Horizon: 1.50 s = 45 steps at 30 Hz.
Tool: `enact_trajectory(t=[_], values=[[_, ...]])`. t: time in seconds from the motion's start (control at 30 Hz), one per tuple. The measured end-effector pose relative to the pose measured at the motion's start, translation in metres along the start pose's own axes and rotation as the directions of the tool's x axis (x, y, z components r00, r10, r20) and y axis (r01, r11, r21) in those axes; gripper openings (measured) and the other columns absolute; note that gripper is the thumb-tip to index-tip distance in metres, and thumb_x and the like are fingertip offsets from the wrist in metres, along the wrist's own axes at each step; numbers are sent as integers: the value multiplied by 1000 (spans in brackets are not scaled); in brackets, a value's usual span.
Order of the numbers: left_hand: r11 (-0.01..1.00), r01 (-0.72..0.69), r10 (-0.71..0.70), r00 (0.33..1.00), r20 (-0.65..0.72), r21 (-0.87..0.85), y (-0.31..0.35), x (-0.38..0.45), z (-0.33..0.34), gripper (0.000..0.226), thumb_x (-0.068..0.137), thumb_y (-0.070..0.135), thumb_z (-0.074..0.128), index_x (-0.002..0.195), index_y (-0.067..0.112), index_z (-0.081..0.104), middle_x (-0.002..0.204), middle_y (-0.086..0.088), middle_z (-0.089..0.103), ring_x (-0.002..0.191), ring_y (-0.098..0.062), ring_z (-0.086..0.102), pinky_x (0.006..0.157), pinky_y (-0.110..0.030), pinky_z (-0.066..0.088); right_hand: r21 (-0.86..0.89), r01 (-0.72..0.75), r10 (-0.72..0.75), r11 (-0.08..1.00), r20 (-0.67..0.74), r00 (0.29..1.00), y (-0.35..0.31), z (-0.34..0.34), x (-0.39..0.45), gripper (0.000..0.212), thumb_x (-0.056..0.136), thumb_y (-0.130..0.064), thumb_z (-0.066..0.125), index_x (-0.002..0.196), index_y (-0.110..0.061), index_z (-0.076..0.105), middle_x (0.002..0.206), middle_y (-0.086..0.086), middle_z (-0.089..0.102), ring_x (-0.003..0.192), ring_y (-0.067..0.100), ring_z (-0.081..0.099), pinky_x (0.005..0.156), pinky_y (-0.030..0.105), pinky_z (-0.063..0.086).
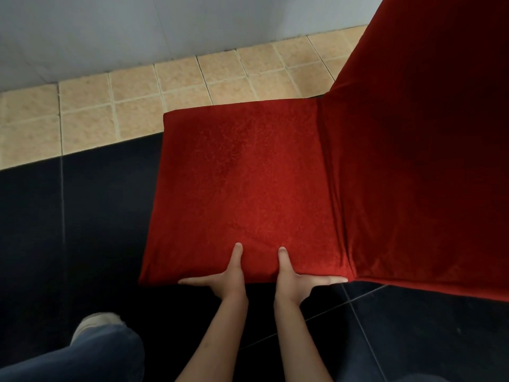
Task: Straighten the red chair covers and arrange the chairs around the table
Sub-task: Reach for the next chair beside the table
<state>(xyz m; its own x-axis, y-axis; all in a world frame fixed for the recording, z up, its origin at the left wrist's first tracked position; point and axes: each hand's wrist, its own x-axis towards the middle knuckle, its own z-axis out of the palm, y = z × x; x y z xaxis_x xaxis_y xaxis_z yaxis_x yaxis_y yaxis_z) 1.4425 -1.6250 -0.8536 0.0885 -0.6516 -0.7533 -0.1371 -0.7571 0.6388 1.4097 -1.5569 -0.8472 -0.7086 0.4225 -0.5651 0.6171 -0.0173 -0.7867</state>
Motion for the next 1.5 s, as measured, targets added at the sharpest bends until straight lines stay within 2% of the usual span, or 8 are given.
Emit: enact_trajectory(t=[0.17,0.3,0.47,0.63,1.0,1.17,1.3,1.5], values=[[999,20,-20,1000,-15,-37,-2,6,-2,148,54,49,88,139,44,-32,155,-10,19,133,-32,39,106,-57,37,64,30,-30,997,7,1000,4,1,1,143,62,-33,88,133,-55,-35,121,1,48,85,-5,51,85,31,44],[998,38,-38,999,-13,-48,-4,9,0,146,54,48,88,137,48,-32,153,-9,26,128,-30,45,101,-56,43,93,29,-29,995,-5,1000,7,4,2,142,61,-36,88,131,-58,-34,117,-3,47,84,-5,50,86,30,42],[998,55,-55,998,-16,-33,-1,10,1,146,55,46,88,140,44,-31,152,-7,26,129,-31,44,104,-54,41,96,35,-32,995,-35,999,8,10,0,138,66,-35,86,138,-49,-31,110,-4,49,79,-6,50,86,27,39],[997,81,-81,996,-25,-2,17,10,0,146,56,46,88,140,42,-32,150,-7,29,127,-32,46,103,-54,42,106,21,-14,994,-59,998,-1,19,-13,137,68,-32,85,141,-46,-30,113,0,49,89,12,55,86,28,40],[989,131,-126,990,-67,63,107,-16,-6,148,56,43,89,138,42,-35,152,-10,23,126,-37,45,99,-59,43,33,-42,46,999,-121,992,-74,45,-77,137,69,-29,84,144,-39,-30,112,14,54,97,27,59,89,37,48],[984,141,-130,986,-102,107,147,-27,-11,149,55,41,90,137,45,-35,153,-11,19,128,-40,40,97,-64,41,11,-109,110,994,-150,983,-106,55,-110,135,71,-28,83,143,-41,-30,122,25,51,96,31,60,76,31,45],[966,165,-135,978,-156,199,188,-34,-26,150,54,43,90,137,44,-35,153,-13,17,132,-43,34,100,-65,37,-21,-170,163,985,-185,969,-128,66,-148,133,72,-28,83,140,-47,-30,122,27,46,80,27,54,72,34,46],[939,210,-155,965,-212,271,242,-43,-58,151,53,40,91,135,47,-36,153,-13,19,133,-44,32,102,-67,34,-60,-254,232,965,-247,941,-147,77,-206,132,73,-30,82,138,-50,-32,123,29,41,85,38,59,64,34,44]])
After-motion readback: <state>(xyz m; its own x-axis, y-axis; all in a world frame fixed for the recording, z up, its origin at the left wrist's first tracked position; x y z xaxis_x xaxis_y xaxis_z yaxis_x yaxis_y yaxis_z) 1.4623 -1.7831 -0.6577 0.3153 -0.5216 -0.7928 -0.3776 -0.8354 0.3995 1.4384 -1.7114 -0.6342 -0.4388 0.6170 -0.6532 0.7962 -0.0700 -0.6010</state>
